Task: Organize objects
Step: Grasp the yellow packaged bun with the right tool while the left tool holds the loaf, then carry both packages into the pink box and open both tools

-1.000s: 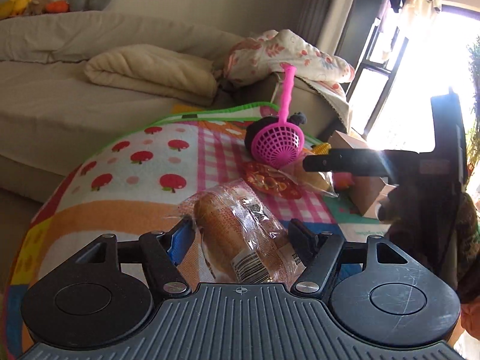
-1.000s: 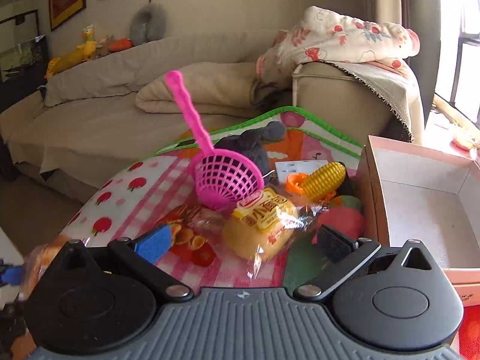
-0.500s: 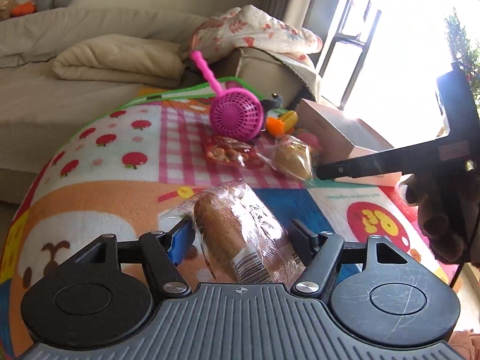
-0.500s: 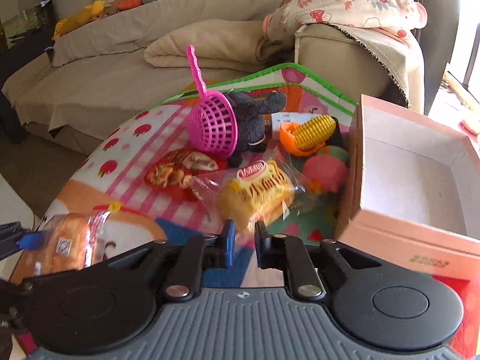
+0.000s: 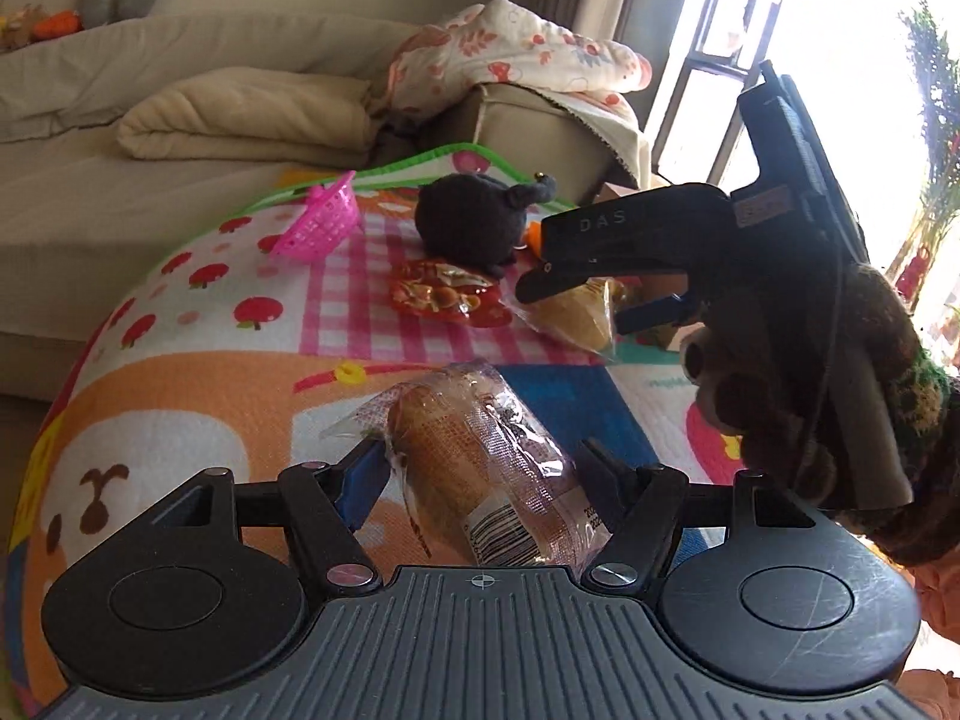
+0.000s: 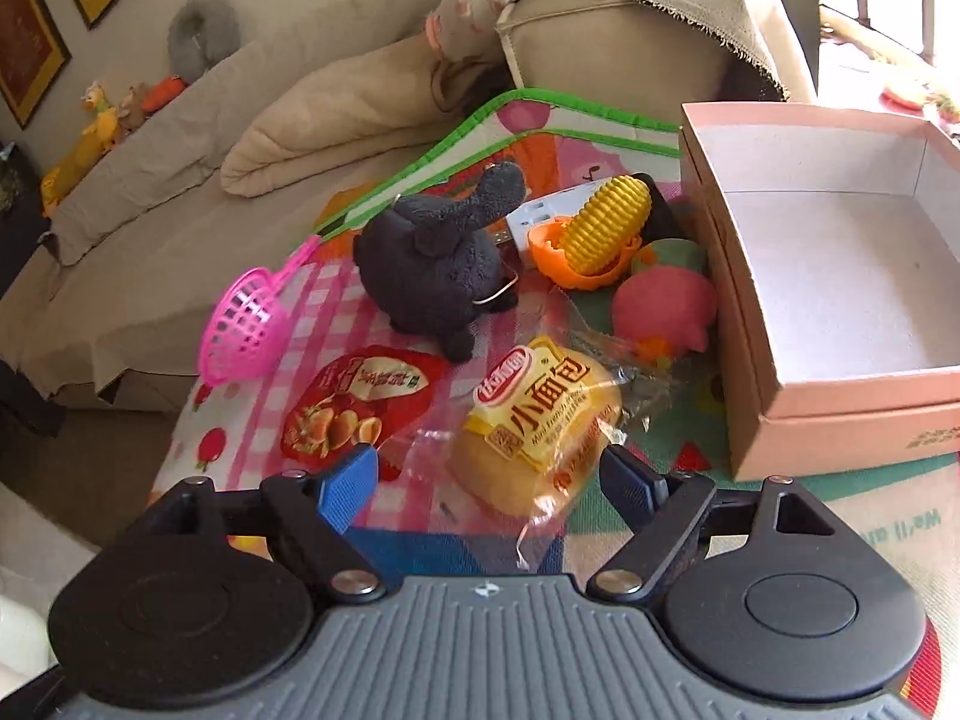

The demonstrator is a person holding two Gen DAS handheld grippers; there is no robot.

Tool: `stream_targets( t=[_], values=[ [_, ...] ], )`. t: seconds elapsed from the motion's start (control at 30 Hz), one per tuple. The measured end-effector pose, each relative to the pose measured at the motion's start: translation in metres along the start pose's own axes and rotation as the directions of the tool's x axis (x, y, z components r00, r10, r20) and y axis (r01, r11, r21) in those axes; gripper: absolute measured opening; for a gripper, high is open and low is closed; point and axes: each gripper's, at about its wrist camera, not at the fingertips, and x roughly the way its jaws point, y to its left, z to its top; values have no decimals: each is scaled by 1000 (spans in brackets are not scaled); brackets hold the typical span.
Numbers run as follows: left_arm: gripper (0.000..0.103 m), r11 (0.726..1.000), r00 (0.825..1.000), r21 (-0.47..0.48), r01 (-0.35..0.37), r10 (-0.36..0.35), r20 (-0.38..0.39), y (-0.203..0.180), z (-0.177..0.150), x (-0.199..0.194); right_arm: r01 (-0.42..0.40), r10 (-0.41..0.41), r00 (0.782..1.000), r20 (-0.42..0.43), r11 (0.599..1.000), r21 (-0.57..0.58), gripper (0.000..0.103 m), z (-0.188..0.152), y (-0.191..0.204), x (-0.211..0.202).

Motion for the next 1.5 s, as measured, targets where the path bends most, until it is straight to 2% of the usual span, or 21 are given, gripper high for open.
stream_targets(
  t=[0.07,0.13,0.17,0.23,0.27,0.3,0.37,0.47,0.57,0.67,0.73,0.8,0.9,1.03,1.13,1.17,1.2,1.27,1.33,1.4,1.5],
  values=[
    [74,1000,1000,-25,-1,1,-8,8,-1,2,76,-76,997,24,997,-3,87,6,12,16],
    [74,999,1000,-33,2,-3,-17,13,-3,2,82,-82,996,20,997,-1,88,9,12,26],
    [74,999,1000,-31,4,-4,-20,15,-4,2,69,-69,998,4,998,-7,84,9,10,29],
    [74,1000,1000,-26,6,-7,-23,16,-5,1,58,-58,998,3,997,-52,71,5,7,24],
    [74,1000,1000,-24,6,-6,-24,16,-6,0,51,-51,999,0,996,-80,59,2,6,19],
    [74,1000,1000,-21,5,-5,-26,15,-7,-1,35,-36,999,-6,994,-107,55,-3,3,9],
    [74,1000,999,-11,13,-14,-29,10,-9,-3,-20,16,999,-34,991,-133,54,-16,-6,-12],
    [74,999,999,27,36,-35,-37,-2,-13,-6,-59,56,998,-23,982,-182,53,-44,-27,-51],
    [74,995,997,78,65,-60,-56,-17,-13,-7,-52,60,998,27,970,-237,53,-74,-52,-97],
    [74,984,986,90,155,-149,-72,-38,-4,-9,1,29,993,117,969,-247,54,-101,-82,-139],
    [74,972,981,135,192,-186,-55,-59,12,-10,79,-27,978,207,967,-243,54,-117,-100,-163],
    [74,959,981,207,193,-195,-11,-87,36,-8,159,-83,949,305,959,-233,54,-132,-114,-185],
    [74,943,972,265,200,-225,69,-126,81,8,168,-85,923,375,966,-195,54,-142,-132,-206],
    [74,945,961,248,213,-249,122,-163,132,57,164,-89,901,425,976,-143,54,-145,-147,-216],
    [75,934,946,267,236,-284,157,-184,155,105,159,-95,898,431,980,-116,54,-144,-158,-215],
    [76,934,951,278,226,-273,143,-189,157,122,159,-99,900,425,981,-107,54,-142,-162,-213],
    [77,939,966,279,201,-237,104,-192,157,143,162,-107,902,418,982,-99,54,-142,-164,-210],
    [71,956,984,246,160,-174,36,-189,151,172,170,-120,906,406,981,-89,54,-140,-169,-205],
    [70,960,984,227,165,-176,26,-180,141,179,180,-133,910,394,980,-85,54,-143,-174,-202],
    [70,956,978,231,179,-199,67,-173,134,170,191,-146,912,383,978,-82,54,-141,-178,-196],
    [70,953,973,235,193,-216,78,-158,124,145,199,-156,916,369,977,-82,54,-135,-181,-186]
  ],
)
